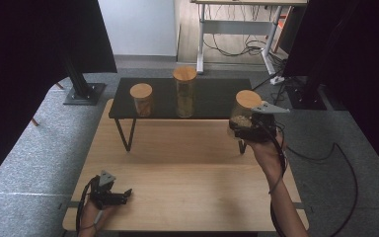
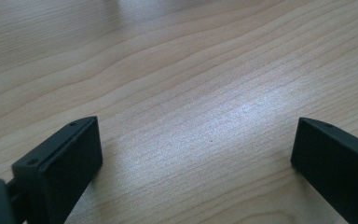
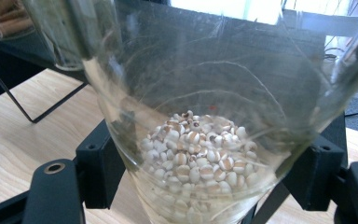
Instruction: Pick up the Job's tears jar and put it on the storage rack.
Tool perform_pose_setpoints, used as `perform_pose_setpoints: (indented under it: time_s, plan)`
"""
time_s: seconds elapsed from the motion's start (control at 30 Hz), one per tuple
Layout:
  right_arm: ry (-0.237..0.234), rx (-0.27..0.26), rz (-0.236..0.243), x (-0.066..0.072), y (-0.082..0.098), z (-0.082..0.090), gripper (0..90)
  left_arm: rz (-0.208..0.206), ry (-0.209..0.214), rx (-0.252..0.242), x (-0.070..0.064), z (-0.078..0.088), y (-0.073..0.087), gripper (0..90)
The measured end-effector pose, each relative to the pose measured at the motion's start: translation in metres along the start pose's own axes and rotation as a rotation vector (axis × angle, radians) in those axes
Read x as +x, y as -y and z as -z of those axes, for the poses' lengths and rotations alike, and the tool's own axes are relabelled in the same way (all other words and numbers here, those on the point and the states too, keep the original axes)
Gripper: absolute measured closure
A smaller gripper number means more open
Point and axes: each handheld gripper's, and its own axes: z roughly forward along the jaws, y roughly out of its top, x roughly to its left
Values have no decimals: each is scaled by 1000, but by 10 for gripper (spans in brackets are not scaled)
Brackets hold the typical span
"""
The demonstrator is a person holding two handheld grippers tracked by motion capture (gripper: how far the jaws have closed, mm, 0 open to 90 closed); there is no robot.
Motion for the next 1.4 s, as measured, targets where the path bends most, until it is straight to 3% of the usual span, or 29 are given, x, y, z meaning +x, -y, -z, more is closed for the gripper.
perform_pose_setpoints:
  time_s: [0.67, 0.97, 1.4]
  plan:
    - [1, -21, 30, 11, -31, -7, 250, -1, 2, 1, 0, 0, 0, 14]
    - [16, 0, 39, 10, -41, -25, 250, -3, 3, 0, 0, 0, 0, 14]
    - [19, -1, 13, 2, -49, -46, 249, -3, 3, -1, 0, 0, 0, 14]
